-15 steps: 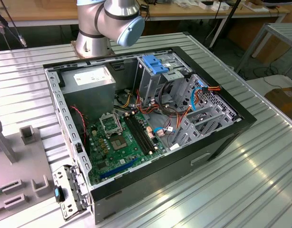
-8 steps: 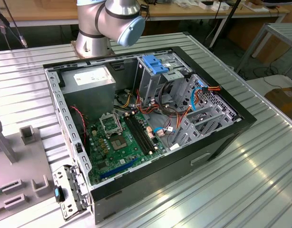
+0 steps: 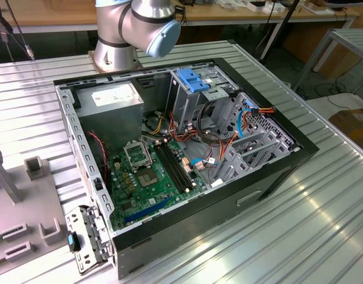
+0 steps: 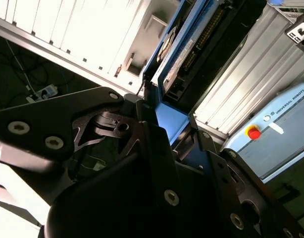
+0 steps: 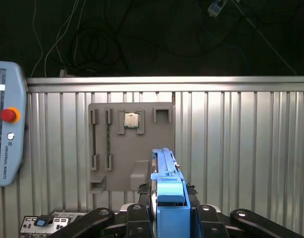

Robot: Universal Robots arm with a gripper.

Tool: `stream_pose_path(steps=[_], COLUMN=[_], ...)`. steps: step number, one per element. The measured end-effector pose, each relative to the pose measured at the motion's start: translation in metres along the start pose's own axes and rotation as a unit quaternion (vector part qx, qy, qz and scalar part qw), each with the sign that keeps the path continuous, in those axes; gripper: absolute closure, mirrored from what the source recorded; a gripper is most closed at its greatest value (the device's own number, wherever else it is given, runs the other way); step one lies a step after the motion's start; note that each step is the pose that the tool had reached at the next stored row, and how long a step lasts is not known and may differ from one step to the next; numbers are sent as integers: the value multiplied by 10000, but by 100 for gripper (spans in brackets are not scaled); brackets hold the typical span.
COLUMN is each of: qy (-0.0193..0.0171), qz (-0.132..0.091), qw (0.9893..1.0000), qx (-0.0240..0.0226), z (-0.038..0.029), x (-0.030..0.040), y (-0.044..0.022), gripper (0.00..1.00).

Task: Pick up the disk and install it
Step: 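Pick up the disk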

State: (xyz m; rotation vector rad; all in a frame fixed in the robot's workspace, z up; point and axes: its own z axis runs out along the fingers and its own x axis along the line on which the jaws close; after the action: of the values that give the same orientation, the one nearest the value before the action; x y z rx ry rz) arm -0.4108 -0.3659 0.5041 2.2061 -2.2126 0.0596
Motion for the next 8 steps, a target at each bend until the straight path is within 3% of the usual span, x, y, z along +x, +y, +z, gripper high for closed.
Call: stream_pose_path(steps=[8], qy=[0], qz=[0], qw=[10000], qx=[1], z=[7], x=[-1], y=[-166], gripper=[63])
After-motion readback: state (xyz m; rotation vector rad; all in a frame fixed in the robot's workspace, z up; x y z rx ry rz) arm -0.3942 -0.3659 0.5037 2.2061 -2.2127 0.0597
